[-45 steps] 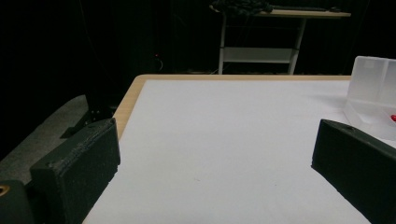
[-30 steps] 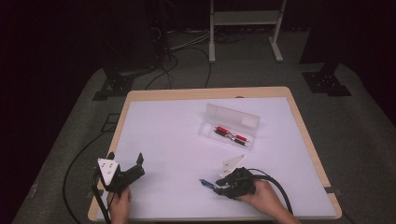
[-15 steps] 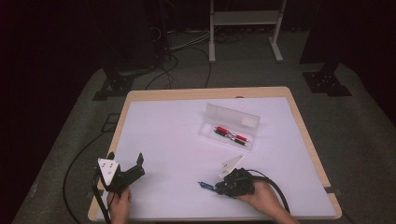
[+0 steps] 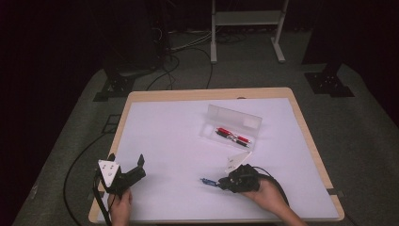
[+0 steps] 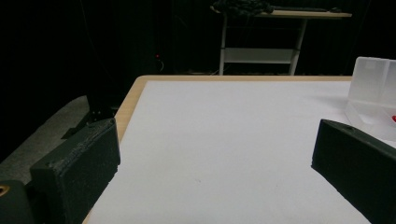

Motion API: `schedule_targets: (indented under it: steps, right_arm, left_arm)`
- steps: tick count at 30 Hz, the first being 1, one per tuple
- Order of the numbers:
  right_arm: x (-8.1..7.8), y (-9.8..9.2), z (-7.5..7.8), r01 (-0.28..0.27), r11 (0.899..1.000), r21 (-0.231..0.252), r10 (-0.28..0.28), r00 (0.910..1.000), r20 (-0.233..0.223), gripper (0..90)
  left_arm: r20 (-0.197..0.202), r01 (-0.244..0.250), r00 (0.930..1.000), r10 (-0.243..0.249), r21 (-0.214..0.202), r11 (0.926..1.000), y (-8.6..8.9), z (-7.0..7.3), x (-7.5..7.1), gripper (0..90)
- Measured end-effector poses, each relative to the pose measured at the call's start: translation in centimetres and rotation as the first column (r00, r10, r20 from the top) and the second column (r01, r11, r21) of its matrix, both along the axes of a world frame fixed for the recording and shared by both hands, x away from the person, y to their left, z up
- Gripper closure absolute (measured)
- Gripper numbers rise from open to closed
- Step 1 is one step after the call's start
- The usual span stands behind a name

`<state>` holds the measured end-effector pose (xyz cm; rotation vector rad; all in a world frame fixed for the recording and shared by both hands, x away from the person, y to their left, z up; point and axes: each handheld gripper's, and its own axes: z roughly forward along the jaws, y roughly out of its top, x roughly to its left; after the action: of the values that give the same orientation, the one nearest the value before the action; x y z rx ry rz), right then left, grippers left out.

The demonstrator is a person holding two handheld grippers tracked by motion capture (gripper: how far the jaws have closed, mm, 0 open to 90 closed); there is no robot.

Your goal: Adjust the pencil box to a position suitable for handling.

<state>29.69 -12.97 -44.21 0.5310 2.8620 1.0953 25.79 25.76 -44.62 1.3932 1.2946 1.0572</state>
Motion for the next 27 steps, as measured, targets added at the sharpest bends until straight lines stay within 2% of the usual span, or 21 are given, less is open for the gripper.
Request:
schedule_targets:
  steps: [5, 8, 9, 22, 27]
  right_arm:
    - [0.9, -0.6, 1.2, 0.030, 0.999, 0.015, -0.031, 0.9991, 0.028, 78.9]
    - [1.8, -0.9, 1.8, 0.047, 0.999, 0.000, -0.047, 0.9976, 0.050, 79.0]
    - [2.2, -1.1, 2.1, 0.057, 0.998, 0.011, -0.058, 0.9974, 0.043, 78.9]
    - [5.7, -1.7, 3.6, 0.114, 0.993, -0.010, -0.113, 0.9902, 0.083, 78.9]
    - [6.9, -2.0, 3.8, 0.131, 0.991, -0.007, -0.130, 0.9881, 0.082, 78.9]
  left_arm:
    - [0.001, 0.001, 1.0000, -0.001, 0.002, 1.0000, 0.0, 0.0, 0.0, 0.3]
    - [-0.001, 0.000, 1.0000, 0.000, 0.001, 1.0000, 0.0, 0.0, 0.0, 0.3]
    - [-0.001, 0.000, 1.0000, 0.000, 0.002, 1.0000, 0.0, 0.0, 0.0, 0.3]
    - [0.002, -0.001, 1.0000, 0.001, 0.000, 1.0000, 0.0, 0.0, 0.0, 0.3]
    - [0.003, -0.003, 1.0000, 0.003, -0.004, 1.0000, 0.1, 0.0, 0.0, 0.3]
